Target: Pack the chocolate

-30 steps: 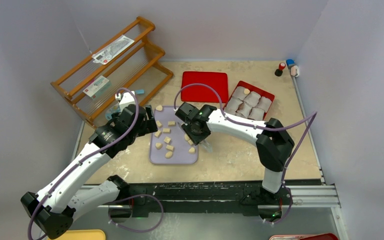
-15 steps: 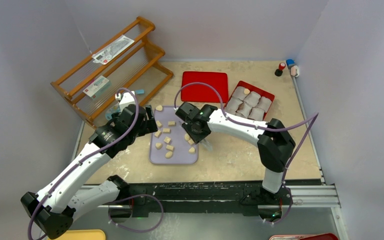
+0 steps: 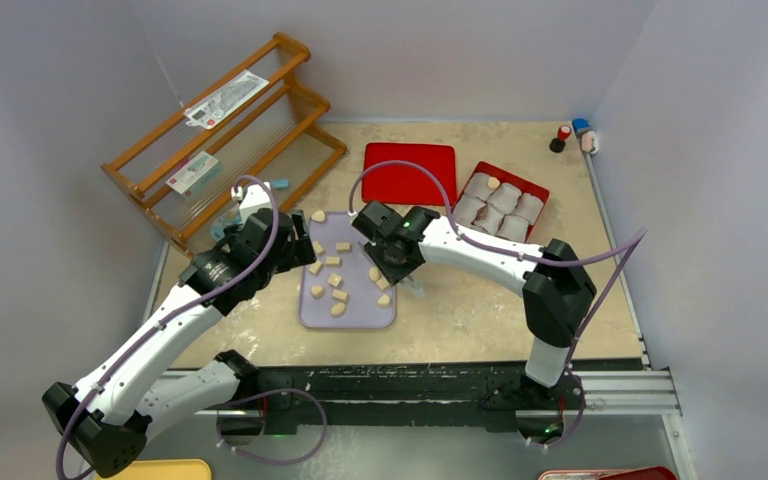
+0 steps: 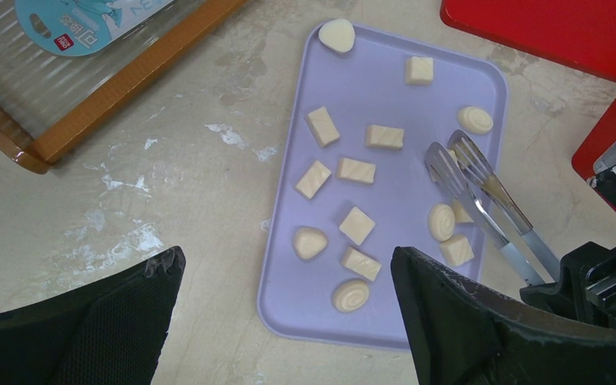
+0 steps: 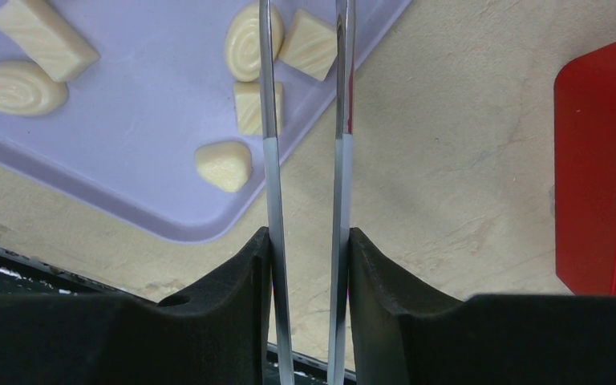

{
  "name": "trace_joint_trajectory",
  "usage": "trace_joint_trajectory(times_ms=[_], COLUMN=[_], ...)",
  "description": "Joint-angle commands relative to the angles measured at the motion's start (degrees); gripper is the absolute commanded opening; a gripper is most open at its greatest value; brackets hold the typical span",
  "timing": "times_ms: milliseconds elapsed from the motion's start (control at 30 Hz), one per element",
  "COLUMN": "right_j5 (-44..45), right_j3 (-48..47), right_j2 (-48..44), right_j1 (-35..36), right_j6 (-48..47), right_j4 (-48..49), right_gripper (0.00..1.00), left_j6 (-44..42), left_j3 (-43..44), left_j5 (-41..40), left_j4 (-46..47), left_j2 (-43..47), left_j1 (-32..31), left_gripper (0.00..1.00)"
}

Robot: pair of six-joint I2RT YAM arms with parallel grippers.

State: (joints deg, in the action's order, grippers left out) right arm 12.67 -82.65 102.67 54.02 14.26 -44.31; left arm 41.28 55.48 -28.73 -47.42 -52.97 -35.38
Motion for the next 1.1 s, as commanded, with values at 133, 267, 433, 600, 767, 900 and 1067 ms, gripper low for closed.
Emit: trace_joint_trajectory(times_ms=[133, 267, 433, 600, 767, 900, 1067], right_j5=[1.21, 1.45, 0.37, 0.05, -0.22, -0.62, -0.63], right_j3=[-3.89, -3.41, -2.84, -0.84, -0.34, 0.04, 0.43], right_j2=[-3.75, -3.16, -0.96, -1.18, -0.67, -0.51, -0.63], right_j1=[0.38, 0.34, 0.38, 0.38, 0.36, 0.38, 0.38], right_j6=[-0.6, -0.9, -1.06, -0.67, -0.93, -0.86, -0.79], right_j4=[-0.99, -0.86, -1.79, -0.26, -0.04, 0.28, 0.5], right_gripper=[0.0, 0.0, 0.06, 0.34, 0.43, 0.47, 0.46], left_j6=[-0.05, -0.23, -0.48, -0.58, -0.75, -0.93, -0.85], left_j3=[0.22, 0.3, 0.33, 0.33, 0.58, 0.78, 0.85], left_j5=[-0.01, 0.08, 0.08, 0.08, 0.08, -0.09, -0.1], left_j4=[1.62, 1.8, 1.89, 1.82, 1.8, 1.64, 1.54], left_j2=[-0.36, -0.79, -0.9, -0.97, -0.99, -1.08, -0.96], left_j1=[0.0, 0.04, 0.04, 0.03, -0.01, 0.0, 0.04], left_gripper=[1.0, 1.0, 1.0, 1.0, 1.0, 1.0, 1.0])
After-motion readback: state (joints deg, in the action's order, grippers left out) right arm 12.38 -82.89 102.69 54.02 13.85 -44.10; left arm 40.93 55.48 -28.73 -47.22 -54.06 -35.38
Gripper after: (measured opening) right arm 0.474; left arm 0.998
